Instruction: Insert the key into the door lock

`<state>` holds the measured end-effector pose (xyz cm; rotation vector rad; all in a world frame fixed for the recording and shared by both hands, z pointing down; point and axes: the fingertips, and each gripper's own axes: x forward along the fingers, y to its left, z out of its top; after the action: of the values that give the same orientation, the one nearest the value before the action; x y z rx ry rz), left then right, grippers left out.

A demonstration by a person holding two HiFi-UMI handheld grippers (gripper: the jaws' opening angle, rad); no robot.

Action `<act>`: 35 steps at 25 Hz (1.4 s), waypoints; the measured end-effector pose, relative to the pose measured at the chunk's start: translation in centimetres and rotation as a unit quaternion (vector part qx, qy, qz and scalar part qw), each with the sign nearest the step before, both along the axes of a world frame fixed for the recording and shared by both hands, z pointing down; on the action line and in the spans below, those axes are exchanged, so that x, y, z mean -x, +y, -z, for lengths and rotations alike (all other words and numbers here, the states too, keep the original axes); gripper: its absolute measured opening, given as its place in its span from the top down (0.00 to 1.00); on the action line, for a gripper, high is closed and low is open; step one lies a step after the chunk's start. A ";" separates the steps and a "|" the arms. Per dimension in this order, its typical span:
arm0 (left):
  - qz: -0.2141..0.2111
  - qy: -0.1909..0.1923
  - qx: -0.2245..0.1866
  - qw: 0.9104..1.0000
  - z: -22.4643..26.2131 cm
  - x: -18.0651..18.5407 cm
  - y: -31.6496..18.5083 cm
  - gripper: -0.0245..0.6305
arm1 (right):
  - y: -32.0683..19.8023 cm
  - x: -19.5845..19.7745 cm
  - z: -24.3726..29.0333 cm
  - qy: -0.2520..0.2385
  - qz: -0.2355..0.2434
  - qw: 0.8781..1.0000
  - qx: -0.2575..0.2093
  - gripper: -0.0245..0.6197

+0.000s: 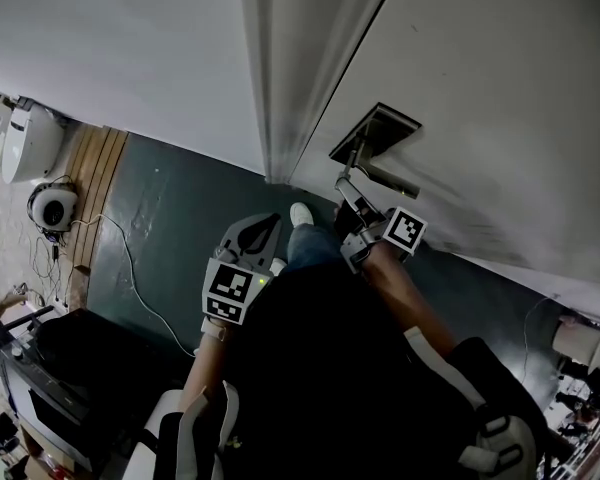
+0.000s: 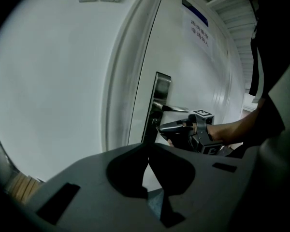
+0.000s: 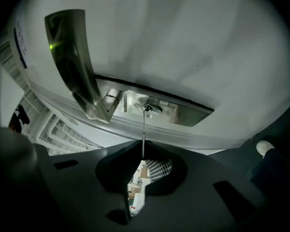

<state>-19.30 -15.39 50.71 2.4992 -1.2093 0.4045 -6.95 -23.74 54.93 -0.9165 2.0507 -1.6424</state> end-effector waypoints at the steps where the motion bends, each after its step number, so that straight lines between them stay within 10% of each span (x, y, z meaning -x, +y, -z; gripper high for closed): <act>1: -0.001 0.000 0.000 1.000 0.0 0.0 0.0 0.95 | 0.0 0.0 0.0 -0.001 0.000 1.000 0.002 0.91; 35: -0.016 -0.016 0.008 1.000 -0.4 -1.0 0.1 0.95 | -0.2 -0.8 0.1 -0.040 -0.008 0.997 0.061 0.91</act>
<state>-18.33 -15.27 51.09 2.5104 -1.1750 0.4627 -6.12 -23.90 54.86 -0.8886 1.9036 -1.7842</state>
